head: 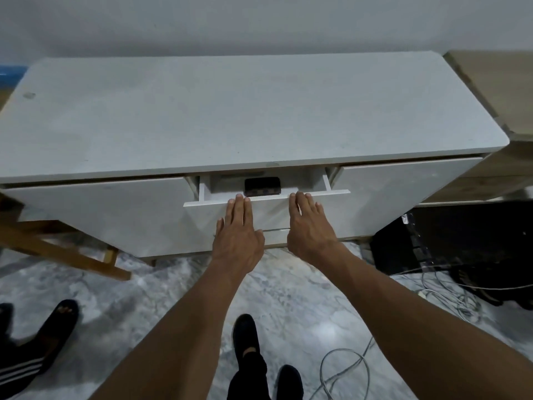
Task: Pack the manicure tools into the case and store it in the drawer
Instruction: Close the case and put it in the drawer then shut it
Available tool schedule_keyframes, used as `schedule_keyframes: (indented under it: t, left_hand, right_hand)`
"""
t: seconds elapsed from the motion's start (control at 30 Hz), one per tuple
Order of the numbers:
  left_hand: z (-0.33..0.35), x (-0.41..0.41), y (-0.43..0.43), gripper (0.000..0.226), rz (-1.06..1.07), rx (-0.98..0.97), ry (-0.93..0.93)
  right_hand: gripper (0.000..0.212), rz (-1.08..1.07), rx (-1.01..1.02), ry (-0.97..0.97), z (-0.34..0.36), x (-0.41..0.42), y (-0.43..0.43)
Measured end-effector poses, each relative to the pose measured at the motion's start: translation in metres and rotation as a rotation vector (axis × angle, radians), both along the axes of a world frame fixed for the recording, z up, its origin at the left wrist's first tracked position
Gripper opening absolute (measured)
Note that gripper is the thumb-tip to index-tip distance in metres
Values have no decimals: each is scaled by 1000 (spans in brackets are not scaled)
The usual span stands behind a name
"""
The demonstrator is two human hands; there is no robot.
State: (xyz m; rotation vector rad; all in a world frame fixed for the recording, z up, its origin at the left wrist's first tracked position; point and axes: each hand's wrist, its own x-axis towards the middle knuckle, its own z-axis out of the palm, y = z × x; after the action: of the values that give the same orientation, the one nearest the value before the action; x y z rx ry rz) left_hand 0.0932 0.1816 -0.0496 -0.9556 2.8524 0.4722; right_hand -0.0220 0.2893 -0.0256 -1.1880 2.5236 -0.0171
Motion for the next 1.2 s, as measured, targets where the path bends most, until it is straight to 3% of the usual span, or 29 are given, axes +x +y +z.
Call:
schedule_keyframes:
  t: [0.6, 0.93, 1.2]
  left_hand:
    - [-6, -45, -49, 74, -23, -59, 72]
    - [-4, -49, -47, 78, -18, -82, -5]
    - [5, -49, -49, 79, -24, 62, -18]
  right_hand:
    - [86, -8, -82, 40, -6, -47, -54]
    - [88, 44, -22, 45, -7, -52, -52]
    - [94, 71, 65, -36, 11, -60, -47]
